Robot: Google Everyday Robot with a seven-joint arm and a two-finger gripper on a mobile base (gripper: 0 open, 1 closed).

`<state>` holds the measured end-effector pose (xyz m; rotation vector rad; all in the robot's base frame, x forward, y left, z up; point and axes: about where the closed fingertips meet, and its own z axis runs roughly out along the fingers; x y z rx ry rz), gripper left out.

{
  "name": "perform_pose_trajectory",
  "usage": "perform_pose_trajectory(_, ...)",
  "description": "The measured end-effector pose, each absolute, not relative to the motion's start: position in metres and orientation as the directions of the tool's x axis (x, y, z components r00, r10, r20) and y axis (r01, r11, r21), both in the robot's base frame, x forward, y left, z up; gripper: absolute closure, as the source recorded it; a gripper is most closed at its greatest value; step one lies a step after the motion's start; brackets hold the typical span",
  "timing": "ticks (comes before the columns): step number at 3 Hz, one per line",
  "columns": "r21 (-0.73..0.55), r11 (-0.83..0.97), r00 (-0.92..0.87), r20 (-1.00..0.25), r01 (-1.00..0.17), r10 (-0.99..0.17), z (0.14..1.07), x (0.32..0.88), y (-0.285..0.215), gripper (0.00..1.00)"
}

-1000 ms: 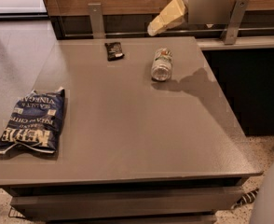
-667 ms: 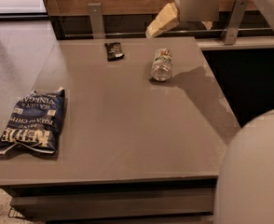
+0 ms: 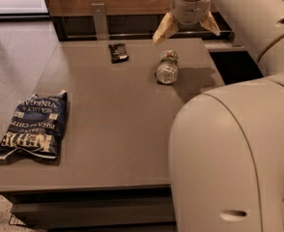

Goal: Place 7up can upright

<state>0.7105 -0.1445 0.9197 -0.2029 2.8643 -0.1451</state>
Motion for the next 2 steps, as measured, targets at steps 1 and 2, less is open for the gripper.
perform_pose_trajectory(1,-0.117,0.989,-0.967,-0.228,-0.089,-0.114,0.904,0.725,-0.144,0.0)
perform_pose_trajectory(2,-0.104,0.992,-0.974,-0.21,-0.065,-0.086,0.893,0.736,-0.139,0.0)
